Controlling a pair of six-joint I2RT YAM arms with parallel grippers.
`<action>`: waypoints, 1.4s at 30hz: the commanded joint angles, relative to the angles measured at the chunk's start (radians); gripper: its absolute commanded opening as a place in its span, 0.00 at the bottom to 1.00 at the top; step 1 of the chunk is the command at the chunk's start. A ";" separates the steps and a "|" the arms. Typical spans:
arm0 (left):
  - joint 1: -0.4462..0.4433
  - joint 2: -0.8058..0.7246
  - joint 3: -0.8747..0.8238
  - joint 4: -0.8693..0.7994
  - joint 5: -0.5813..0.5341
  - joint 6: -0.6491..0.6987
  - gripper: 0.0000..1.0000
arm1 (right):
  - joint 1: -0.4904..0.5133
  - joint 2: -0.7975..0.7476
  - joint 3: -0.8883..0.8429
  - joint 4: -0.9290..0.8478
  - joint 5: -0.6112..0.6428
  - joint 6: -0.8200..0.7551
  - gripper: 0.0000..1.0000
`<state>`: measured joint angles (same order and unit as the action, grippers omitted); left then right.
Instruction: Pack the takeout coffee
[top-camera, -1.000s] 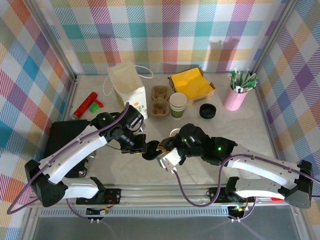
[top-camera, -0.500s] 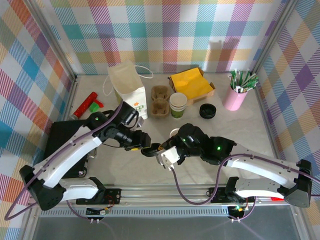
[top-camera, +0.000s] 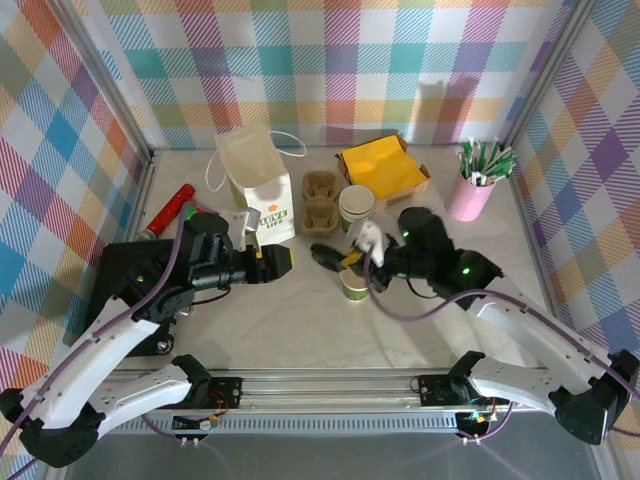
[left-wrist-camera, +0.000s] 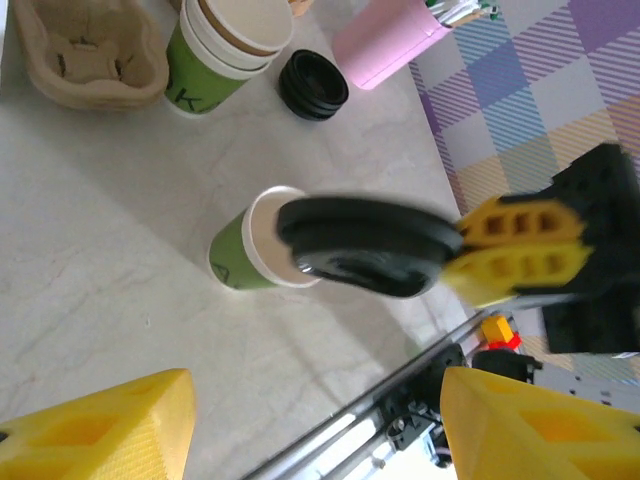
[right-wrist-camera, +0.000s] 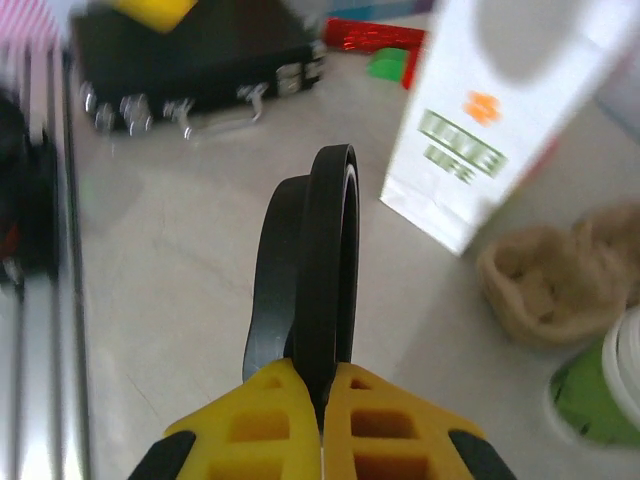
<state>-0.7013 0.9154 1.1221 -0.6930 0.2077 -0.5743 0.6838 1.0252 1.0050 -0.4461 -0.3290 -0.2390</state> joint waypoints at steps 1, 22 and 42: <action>0.010 0.028 -0.057 0.193 0.005 0.031 0.65 | -0.153 -0.005 0.018 0.014 -0.289 0.437 0.00; 0.009 0.340 -0.126 0.393 0.187 -0.105 0.61 | -0.417 -0.044 -0.288 0.094 -0.444 1.040 0.00; -0.006 0.387 -0.126 0.439 0.196 -0.114 0.59 | -0.418 0.045 -0.391 0.198 -0.370 1.007 0.10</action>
<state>-0.7036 1.2900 1.0027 -0.2798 0.3855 -0.6842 0.2710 1.0592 0.6231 -0.2733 -0.7074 0.7925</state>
